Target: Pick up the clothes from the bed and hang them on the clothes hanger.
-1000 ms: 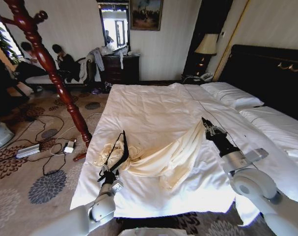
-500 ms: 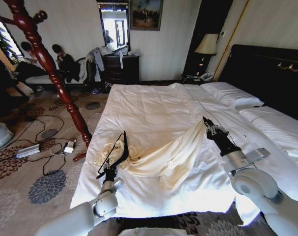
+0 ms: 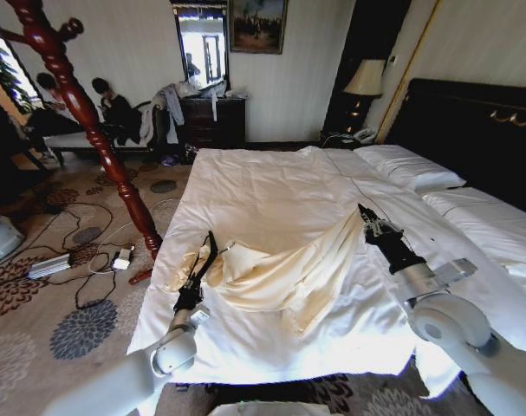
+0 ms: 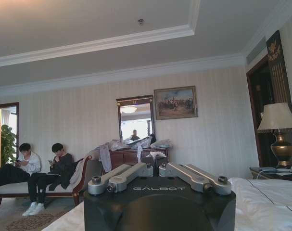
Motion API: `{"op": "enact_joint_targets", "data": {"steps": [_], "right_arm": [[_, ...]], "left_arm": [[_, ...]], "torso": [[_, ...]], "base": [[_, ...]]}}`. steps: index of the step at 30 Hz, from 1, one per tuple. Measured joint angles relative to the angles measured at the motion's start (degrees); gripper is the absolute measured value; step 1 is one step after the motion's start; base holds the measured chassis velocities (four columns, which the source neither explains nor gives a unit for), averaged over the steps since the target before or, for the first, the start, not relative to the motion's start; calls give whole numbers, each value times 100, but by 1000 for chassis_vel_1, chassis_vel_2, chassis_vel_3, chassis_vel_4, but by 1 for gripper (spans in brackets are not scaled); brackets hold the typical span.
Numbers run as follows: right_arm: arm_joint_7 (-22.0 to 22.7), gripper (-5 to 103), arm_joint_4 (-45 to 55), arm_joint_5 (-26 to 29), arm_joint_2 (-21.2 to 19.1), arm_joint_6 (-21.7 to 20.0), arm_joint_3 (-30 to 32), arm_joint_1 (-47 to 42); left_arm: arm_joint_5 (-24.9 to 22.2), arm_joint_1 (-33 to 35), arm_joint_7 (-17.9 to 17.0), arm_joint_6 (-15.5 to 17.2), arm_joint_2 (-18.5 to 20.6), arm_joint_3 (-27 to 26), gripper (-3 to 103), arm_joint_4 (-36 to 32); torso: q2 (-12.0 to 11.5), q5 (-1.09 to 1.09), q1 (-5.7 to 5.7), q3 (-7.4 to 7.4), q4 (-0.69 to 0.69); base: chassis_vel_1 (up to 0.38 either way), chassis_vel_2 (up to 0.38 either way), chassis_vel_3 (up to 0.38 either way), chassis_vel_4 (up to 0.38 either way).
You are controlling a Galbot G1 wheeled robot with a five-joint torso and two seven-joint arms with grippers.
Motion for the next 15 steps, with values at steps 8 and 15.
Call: {"op": "enact_joint_targets", "data": {"steps": [8,15], "right_arm": [[5,0,15,-1,-45,10,-8,9],[25,0,48,104,-162,56,9,5]], "left_arm": [[-608,186,743,-793,349,-1391,18,-760],[-3084,51,1397,-1559,481,-2016,18,-1826]], "torso": [[0,-1,0,0,2],[0,2,0,0,1]], "base": [[0,0,0,0],[0,0,0,0]]}}
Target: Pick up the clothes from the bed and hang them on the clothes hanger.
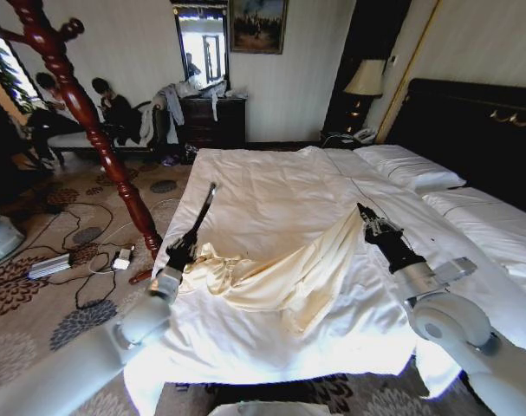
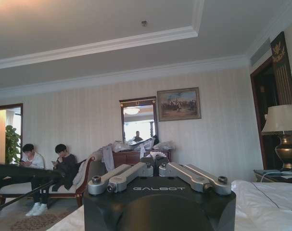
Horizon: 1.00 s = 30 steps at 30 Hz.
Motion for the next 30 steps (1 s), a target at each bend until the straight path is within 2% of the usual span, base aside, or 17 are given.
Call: {"op": "enact_joint_targets", "data": {"steps": [1,4,5,6,7,8,9,10,11,12,13,14,16,22,25,30], "right_arm": [[0,0,0,0,0,0,0,0],[-8,0,2,65,-109,71,20,-18],[-8,0,2,65,-109,71,20,-18],[-13,0,-20,68,-140,103,22,-22],[-13,0,-20,68,-140,103,22,-22],[-13,0,-37,81,-164,123,23,-22],[32,0,-39,207,-209,152,50,27],[37,0,-39,234,-212,166,64,51],[38,0,-38,270,-213,181,78,81],[38,0,-38,270,-213,181,78,81],[37,0,-42,317,-212,193,92,116],[36,0,-54,353,-206,209,104,150],[18,0,-96,407,-182,239,131,205],[-38,0,-245,435,-171,246,286,353],[-92,0,-409,420,-271,234,402,498],[-101,0,-464,375,-359,154,417,585]], "left_arm": [[0,0,0,0,0,0,18,0],[-1486,-459,107,-278,-81,-221,18,-383],[-1486,-459,107,-278,-81,-221,18,-383],[-1993,-638,243,-405,-103,-256,18,-456],[-1993,-638,243,-405,-103,-256,18,-456],[-2420,-763,457,-557,-124,-265,18,-479],[-3152,-600,1966,-915,-132,-244,18,-327],[-3227,-413,2732,-965,-108,-243,18,-184],[-3174,-261,3302,-1025,-80,-237,18,-26],[-3174,-261,3302,-1025,-80,-237,18,-26],[-3028,-105,3874,-1092,-47,-210,18,155],[-2856,30,4275,-1103,-20,-173,18,310],[-2648,233,4633,-1066,10,-128,18,505],[-2432,442,4962,-1003,33,-112,18,650],[-2147,534,5150,-934,161,-109,18,781],[-2017,591,5204,-891,223,-112,18,896]], "torso": [[0,0,0,0,0],[0,-1,0,0,0],[0,-1,0,0,0],[0,-1,0,0,-2],[0,-1,0,0,-2],[0,2,0,0,-3],[0,-1,0,0,-1],[0,-2,0,0,0],[0,-1,-1,0,0],[0,-1,-1,0,0],[0,-1,-1,0,0],[0,-2,-1,0,0],[0,-2,0,0,2],[0,-1,-1,0,-2],[0,-1,0,0,0],[0,-1,0,0,0]], "base": [[0,0,0,0],[0,0,0,0],[0,0,0,0],[0,0,0,0],[0,0,0,0],[0,0,0,0],[0,0,0,0],[0,0,0,0],[0,0,0,0],[0,0,0,0],[0,0,0,0],[0,0,0,0],[0,0,0,0],[0,0,0,0],[0,0,0,0],[0,0,0,0]]}}
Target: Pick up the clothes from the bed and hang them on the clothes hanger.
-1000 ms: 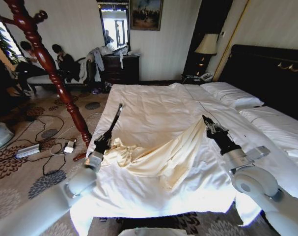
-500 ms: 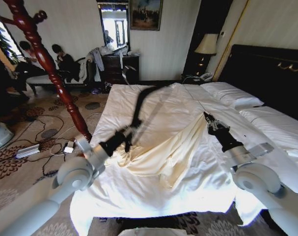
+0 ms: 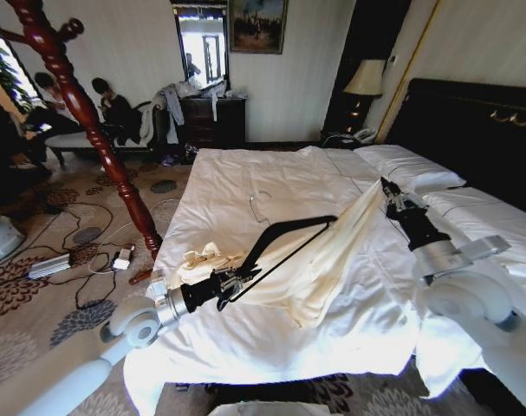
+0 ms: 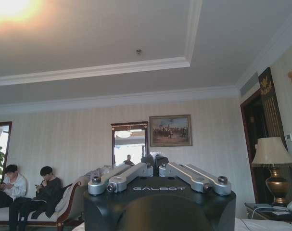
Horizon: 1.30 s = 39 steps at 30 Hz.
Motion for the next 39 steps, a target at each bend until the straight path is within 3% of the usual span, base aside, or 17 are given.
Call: {"op": "enact_joint_targets", "data": {"steps": [8,15,26,39], "right_arm": [[-12,0,-96,-195,-62,-59,-25,16],[20,0,-171,-290,-79,-85,-32,-14],[80,0,-18,-236,-125,-82,45,-8],[-620,0,502,-400,61,442,-309,-323]], "left_arm": [[117,-55,270,-33,-46,-178,18,49],[-205,-291,216,32,85,-258,18,-105],[168,-41,93,162,102,-63,18,-95],[99,-443,-214,193,-244,253,18,377]], "torso": [[0,-1,0,0,0],[0,1,0,0,0],[0,0,0,0,0],[0,0,0,0,0]], "base": [[0,0,0,0],[0,0,0,0],[0,0,0,0],[0,0,0,0]]}}
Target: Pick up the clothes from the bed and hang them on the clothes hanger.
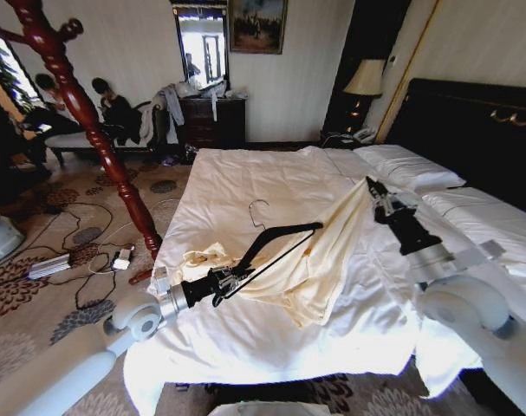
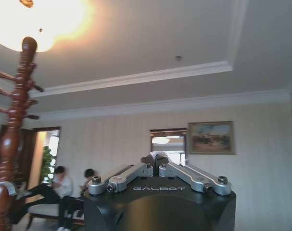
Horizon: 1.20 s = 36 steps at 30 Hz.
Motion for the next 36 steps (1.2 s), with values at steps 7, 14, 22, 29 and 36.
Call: {"op": "enact_joint_targets", "data": {"steps": [7,14,22,29,36], "right_arm": [[-187,0,-48,-99,-34,92,-80,47],[-173,0,-98,80,-54,139,30,197],[-333,0,-8,-1,-36,294,-89,66],[-982,0,29,-437,43,618,-432,-104],[-1497,0,-70,-974,93,889,-671,-196]], "left_arm": [[26,-34,6,12,-45,264,18,1],[241,138,41,49,-46,504,18,39],[333,-212,25,88,-228,1076,18,245],[-15,-1124,-26,63,-522,1823,18,605],[-289,-2029,-123,-20,-1155,2470,18,1120]], "torso": [[0,0,0,0,0],[0,0,0,0,1],[0,1,0,0,0],[0,0,0,1,0],[0,1,1,0,0]], "base": [[0,0,0,0],[0,0,0,0],[0,0,0,0],[0,0,0,0],[0,0,0,0]]}}
